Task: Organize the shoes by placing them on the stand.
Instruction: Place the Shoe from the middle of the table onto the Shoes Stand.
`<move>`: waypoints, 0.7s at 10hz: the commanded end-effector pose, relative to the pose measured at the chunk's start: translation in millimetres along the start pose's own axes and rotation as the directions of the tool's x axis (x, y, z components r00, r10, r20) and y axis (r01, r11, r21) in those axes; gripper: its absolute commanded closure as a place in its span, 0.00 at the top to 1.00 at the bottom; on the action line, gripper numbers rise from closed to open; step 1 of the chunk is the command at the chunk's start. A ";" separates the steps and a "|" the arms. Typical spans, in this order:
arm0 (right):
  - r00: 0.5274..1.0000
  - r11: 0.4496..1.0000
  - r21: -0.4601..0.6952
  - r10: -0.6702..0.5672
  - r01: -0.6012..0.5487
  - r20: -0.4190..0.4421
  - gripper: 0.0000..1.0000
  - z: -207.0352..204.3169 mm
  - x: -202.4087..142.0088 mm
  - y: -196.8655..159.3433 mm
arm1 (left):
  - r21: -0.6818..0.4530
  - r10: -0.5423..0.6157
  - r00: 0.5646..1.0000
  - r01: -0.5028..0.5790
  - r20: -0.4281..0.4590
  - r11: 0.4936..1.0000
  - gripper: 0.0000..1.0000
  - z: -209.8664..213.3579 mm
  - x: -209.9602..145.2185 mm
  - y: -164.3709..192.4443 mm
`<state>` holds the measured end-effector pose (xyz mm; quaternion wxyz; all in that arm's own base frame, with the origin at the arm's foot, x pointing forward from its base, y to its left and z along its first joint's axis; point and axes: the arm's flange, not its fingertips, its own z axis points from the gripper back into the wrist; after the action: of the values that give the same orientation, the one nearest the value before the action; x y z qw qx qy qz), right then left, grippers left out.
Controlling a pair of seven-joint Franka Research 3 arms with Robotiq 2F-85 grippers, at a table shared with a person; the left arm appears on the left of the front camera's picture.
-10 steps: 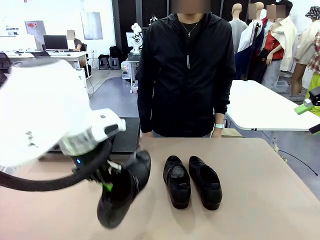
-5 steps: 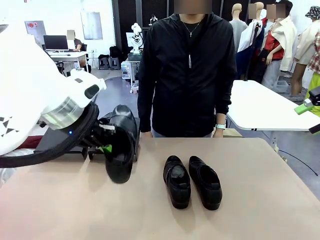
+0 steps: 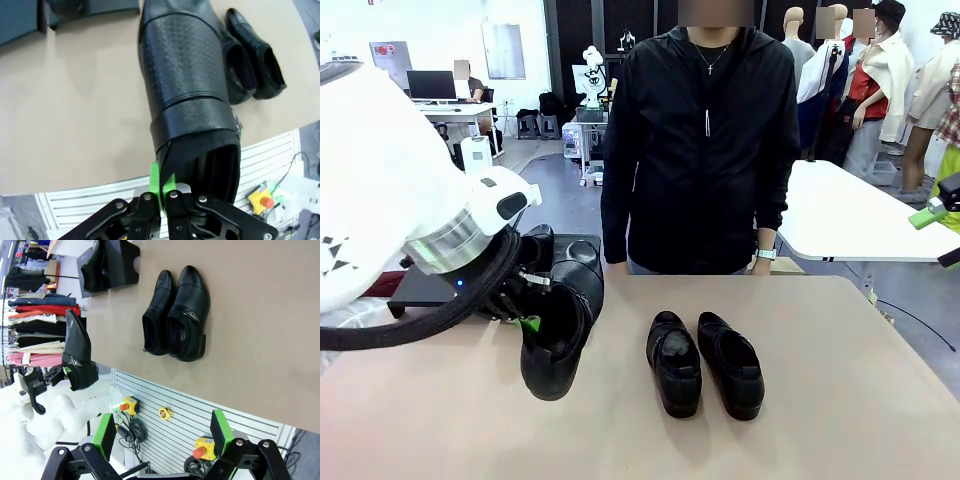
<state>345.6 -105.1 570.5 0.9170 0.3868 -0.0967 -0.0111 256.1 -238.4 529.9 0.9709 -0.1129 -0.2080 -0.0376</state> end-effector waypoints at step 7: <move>1.000 1.000 -0.007 0.013 -0.013 -0.005 1.00 1.6 -0.7 -0.7 | -0.073 0.036 0.989 -0.026 0.146 0.997 0.00 -100.0 238.6 60.2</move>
<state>345.5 -105.2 570.5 0.9170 0.3868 -0.0967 -0.0111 511.6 -207.0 525.9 0.9519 -0.1520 -0.2658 0.0074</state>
